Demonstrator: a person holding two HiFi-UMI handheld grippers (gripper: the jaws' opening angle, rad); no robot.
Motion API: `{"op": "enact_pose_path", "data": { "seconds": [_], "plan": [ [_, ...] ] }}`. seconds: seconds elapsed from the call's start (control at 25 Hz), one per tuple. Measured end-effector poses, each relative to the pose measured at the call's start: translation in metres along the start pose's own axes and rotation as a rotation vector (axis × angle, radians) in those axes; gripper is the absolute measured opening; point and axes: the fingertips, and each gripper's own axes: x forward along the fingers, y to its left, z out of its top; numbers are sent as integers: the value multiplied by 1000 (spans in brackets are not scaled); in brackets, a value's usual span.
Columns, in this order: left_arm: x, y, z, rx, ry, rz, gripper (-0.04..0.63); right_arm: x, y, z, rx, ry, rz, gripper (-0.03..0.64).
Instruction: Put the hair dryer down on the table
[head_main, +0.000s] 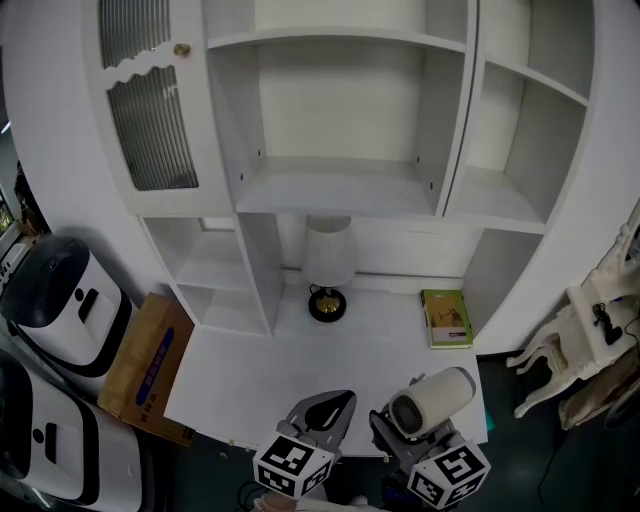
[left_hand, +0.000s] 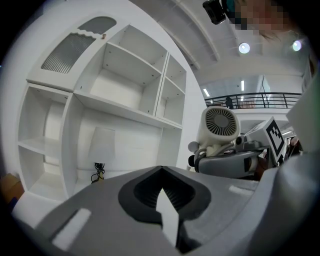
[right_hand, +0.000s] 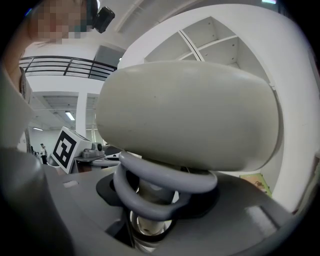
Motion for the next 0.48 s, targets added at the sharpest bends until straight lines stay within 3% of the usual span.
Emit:
{"op": "enact_pose_path", "data": {
  "seconds": [0.48],
  "plan": [
    [17,49,6,10,17,-77,0,47,-7,4,16,0,-79,245]
  ]
}}
